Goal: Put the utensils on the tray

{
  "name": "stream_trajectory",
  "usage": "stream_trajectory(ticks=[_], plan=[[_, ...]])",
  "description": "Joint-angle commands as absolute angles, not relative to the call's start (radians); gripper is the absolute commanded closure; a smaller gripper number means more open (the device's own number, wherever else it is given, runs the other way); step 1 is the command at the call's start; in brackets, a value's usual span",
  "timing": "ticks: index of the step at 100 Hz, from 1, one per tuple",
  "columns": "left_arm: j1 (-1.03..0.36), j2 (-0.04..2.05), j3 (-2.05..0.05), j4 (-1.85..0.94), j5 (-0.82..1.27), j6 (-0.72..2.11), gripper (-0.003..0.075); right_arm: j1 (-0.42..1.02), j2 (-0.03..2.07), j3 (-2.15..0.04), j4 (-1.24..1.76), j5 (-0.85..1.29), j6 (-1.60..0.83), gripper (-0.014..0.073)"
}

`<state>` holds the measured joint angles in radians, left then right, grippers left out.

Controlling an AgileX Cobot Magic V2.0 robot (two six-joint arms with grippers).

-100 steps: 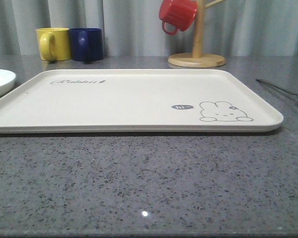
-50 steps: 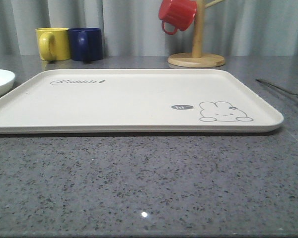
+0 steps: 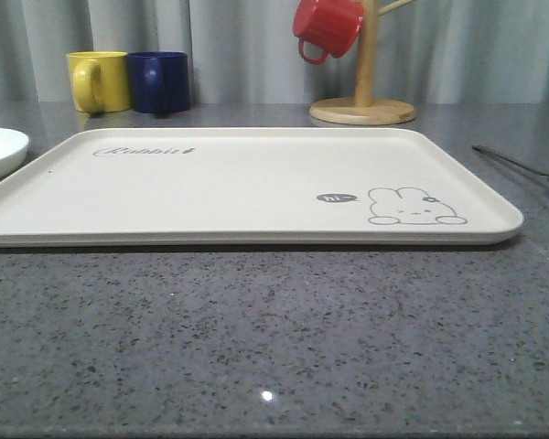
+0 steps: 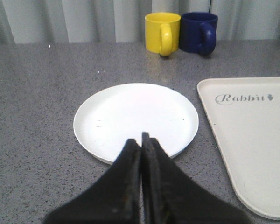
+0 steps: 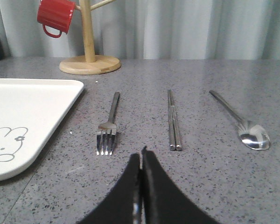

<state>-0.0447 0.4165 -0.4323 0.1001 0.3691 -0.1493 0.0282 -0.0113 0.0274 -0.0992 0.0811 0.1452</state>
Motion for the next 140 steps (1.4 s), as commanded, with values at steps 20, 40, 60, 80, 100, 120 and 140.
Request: stream_trajectory(ticks=[20,40,60,80,100,120,140], plan=[[-0.042,0.834,-0.720,0.105,0.466,-0.149,0.0543,0.026,-0.015,0.028,-0.102,0.009,0.137,0.0662],[0.002,1.076,-0.934,0.105,0.578,-0.179,0.0305,0.026,-0.015,0.028,-0.102,0.009,0.137,0.0662],[0.125,1.274,-1.162,0.103,0.780,-0.179,0.0312,0.026,-0.015,0.028,-0.102,0.009,0.137,0.0662],[0.215,1.469,-1.325,0.074,0.982,-0.179,0.0312,0.026,-0.015,0.028,-0.102,0.009,0.137,0.0662],[0.245,1.614,-1.399,0.046,1.021,-0.179,0.0312,0.026,-0.015,0.028,-0.102,0.009,0.137,0.0662],[0.245,1.714,-1.443,0.012,1.024,-0.179,0.0312,0.026,-0.015,0.028,-0.102,0.009,0.137,0.0662],[0.245,1.749,-1.455,0.000,1.024,-0.179,0.0365,0.026,-0.015,0.028,-0.102,0.009,0.137,0.0662]])
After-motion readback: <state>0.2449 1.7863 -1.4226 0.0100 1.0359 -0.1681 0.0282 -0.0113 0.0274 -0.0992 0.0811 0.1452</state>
